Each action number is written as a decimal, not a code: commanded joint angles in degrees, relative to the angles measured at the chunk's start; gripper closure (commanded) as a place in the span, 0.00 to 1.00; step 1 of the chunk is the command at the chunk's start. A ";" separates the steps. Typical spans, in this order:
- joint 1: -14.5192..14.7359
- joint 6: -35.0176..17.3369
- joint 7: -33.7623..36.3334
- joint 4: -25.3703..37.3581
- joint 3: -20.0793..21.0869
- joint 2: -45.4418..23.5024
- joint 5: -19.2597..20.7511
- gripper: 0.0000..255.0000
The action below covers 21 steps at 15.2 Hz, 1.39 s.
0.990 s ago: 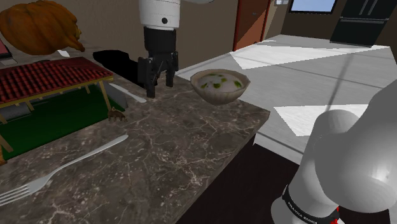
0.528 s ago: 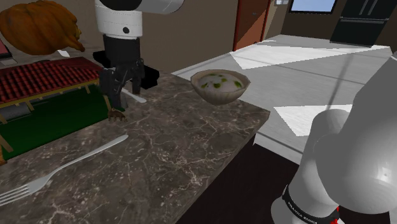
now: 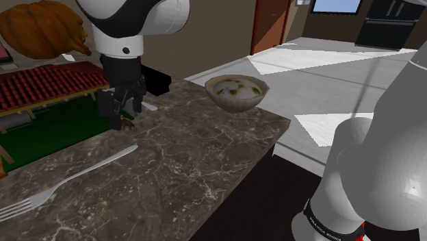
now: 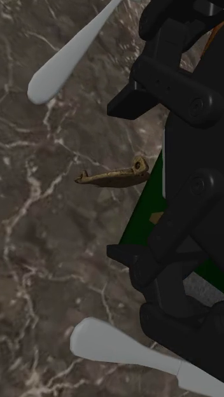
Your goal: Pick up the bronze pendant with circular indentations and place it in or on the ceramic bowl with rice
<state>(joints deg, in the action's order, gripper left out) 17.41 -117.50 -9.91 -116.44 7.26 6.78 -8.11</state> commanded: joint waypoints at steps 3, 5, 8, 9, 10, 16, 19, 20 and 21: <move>0.18 -1.82 -0.11 -1.11 0.19 -1.05 -0.10 0.00; 0.18 -1.82 -0.11 -1.12 0.18 -1.05 -0.10 0.00; 0.19 -1.82 -0.11 -1.11 0.18 -1.05 -0.10 0.00; 0.19 -1.82 -0.11 -1.11 0.18 -1.05 -0.10 0.00; 0.19 -1.83 -0.12 -1.14 0.18 -1.03 -0.10 1.00; 0.19 -1.83 -0.11 -1.06 0.18 -1.11 -0.09 1.00; 0.20 -1.82 -0.11 -1.11 0.17 -1.05 -0.10 1.00; 0.19 -1.06 -0.03 -0.51 0.15 -0.89 -0.06 1.00; 0.17 -0.30 0.05 0.10 0.13 -0.74 -0.03 1.00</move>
<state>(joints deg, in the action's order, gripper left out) 17.57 -118.42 -9.96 -116.77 7.37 5.92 -8.16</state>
